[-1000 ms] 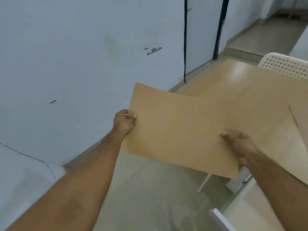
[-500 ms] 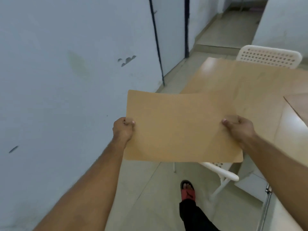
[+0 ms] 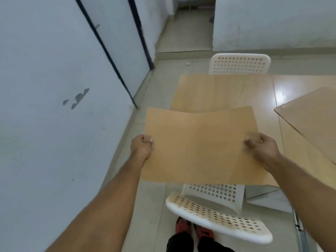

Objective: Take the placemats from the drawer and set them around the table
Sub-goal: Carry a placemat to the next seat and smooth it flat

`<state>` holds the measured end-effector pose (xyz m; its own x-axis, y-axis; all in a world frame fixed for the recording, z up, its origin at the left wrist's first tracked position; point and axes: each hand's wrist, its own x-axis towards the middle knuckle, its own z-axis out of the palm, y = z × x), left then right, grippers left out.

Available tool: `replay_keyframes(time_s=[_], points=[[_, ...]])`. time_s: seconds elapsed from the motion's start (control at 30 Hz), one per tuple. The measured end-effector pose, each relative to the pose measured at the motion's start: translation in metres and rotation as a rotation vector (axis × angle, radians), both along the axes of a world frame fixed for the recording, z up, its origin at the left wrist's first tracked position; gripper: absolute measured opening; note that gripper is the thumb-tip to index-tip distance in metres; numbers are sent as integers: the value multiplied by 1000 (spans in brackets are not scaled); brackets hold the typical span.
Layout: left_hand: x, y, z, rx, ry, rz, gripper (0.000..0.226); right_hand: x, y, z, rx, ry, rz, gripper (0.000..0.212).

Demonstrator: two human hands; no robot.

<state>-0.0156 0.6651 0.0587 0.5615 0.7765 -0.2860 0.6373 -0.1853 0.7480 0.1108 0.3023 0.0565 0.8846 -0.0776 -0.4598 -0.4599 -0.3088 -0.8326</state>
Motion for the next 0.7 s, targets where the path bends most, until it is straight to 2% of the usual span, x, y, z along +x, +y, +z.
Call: replay_keyframes(time_s=[0.27, 0.43, 0.57, 0.7], points=[[85, 10, -52, -38, 73, -204, 14, 11, -3, -22, -112, 10, -177, 39], [111, 12, -75, -68, 128, -216, 21, 24, 1, -36, -212, 19, -246, 54], [115, 14, -90, -83, 151, -155, 30, 31, 6, -42, -391, 13, -201, 64], [112, 9, -96, 1, 197, -244, 53, 33, 10, -51, -534, -18, -109, 69]])
